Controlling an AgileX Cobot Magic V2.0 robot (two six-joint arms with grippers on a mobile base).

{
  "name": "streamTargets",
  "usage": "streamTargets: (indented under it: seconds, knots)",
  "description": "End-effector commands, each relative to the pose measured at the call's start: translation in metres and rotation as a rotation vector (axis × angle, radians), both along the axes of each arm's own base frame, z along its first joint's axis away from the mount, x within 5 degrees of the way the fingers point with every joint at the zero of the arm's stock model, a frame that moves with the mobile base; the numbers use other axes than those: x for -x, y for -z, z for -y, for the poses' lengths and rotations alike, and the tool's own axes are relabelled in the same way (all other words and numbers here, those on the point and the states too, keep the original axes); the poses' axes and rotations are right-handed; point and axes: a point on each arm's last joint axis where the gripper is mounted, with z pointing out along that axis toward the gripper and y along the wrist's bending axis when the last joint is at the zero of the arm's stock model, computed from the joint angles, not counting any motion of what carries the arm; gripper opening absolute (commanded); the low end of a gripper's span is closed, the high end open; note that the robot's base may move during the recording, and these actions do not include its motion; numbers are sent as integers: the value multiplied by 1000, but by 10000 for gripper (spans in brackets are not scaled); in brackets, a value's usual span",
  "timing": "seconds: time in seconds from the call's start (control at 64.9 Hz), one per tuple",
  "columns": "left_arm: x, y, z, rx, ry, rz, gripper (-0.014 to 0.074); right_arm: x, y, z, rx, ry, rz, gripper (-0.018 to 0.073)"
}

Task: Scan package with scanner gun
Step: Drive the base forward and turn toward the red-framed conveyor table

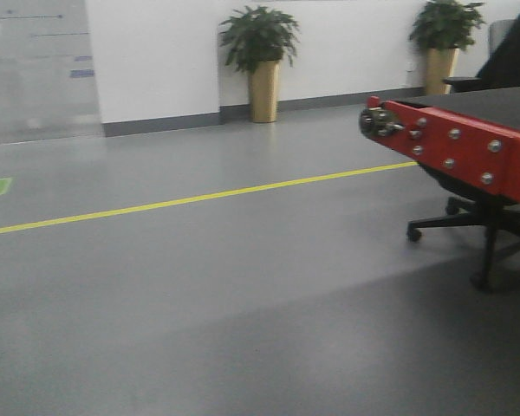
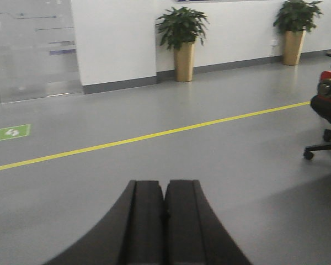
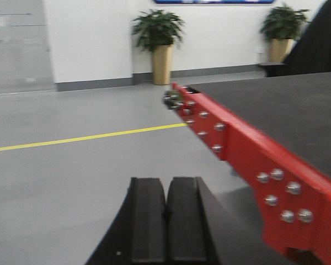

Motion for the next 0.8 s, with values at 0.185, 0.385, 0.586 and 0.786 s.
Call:
streamTargets:
  seconds: [0.185,0.385,0.586,0.786]
  knots:
    - [0,-3,0,6,-1,26,-111,0,-2,0,5,2,26,-151]
    - [0,-3,0,6,-1,26,-111,0,-2,0,5,4,26,-151]
    - [0,-3,0,6,-1,26,-111,0,-2,0,5,4,26,-151]
    - [0,-3,0,6,-1,26,-111,0,-2,0,5,4,26,-151]
